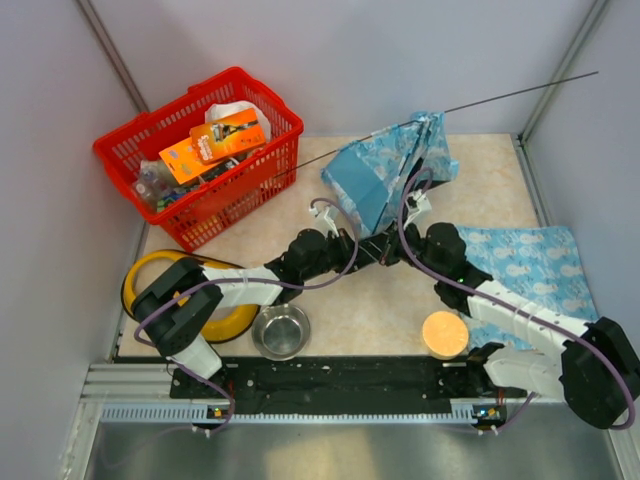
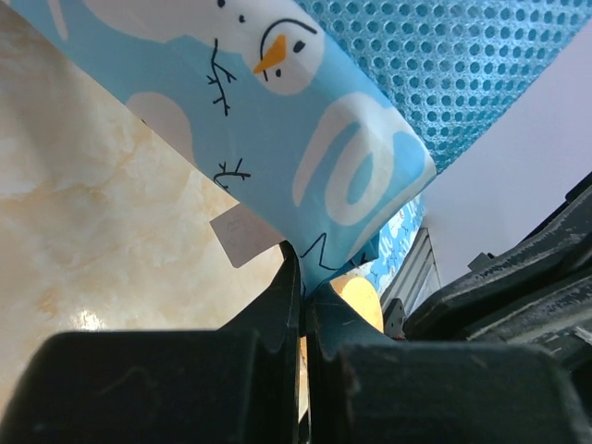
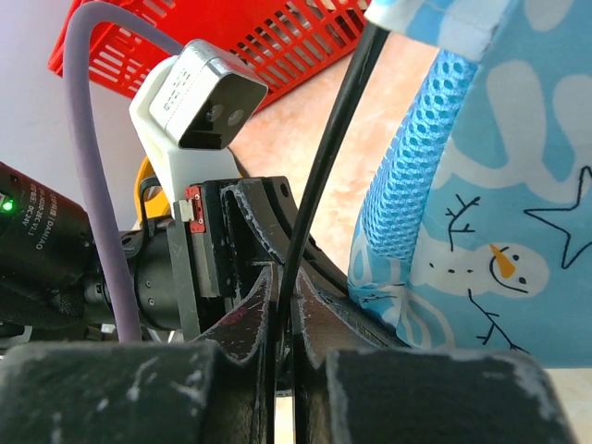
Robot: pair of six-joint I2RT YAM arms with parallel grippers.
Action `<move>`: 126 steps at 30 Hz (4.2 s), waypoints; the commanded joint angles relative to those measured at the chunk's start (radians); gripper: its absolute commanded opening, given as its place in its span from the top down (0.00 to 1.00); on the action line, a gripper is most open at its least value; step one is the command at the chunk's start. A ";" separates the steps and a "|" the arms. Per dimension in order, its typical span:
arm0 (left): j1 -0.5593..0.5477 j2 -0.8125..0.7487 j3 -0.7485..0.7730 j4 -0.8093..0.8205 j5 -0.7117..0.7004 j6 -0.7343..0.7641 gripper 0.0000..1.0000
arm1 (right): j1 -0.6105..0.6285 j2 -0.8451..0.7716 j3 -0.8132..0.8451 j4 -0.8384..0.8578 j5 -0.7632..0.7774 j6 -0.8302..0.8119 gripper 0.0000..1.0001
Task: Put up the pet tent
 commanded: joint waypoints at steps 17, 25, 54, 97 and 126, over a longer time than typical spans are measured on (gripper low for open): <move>-0.002 0.021 -0.103 0.117 0.180 0.208 1.00 | -0.013 -0.051 0.056 0.283 0.395 -0.005 1.00; -0.005 0.035 -0.127 0.111 0.175 0.240 1.00 | -0.022 0.011 0.115 0.345 0.434 0.002 1.00; -0.017 0.033 -0.225 0.130 0.125 0.318 1.00 | -0.092 0.147 0.207 0.476 0.553 0.015 1.00; -0.030 0.052 -0.302 0.206 0.112 0.318 1.00 | -0.158 0.238 0.260 0.470 0.653 0.051 1.00; -0.033 -0.027 -0.164 -0.056 0.097 0.168 1.00 | -0.105 0.166 0.133 0.468 0.538 0.103 1.00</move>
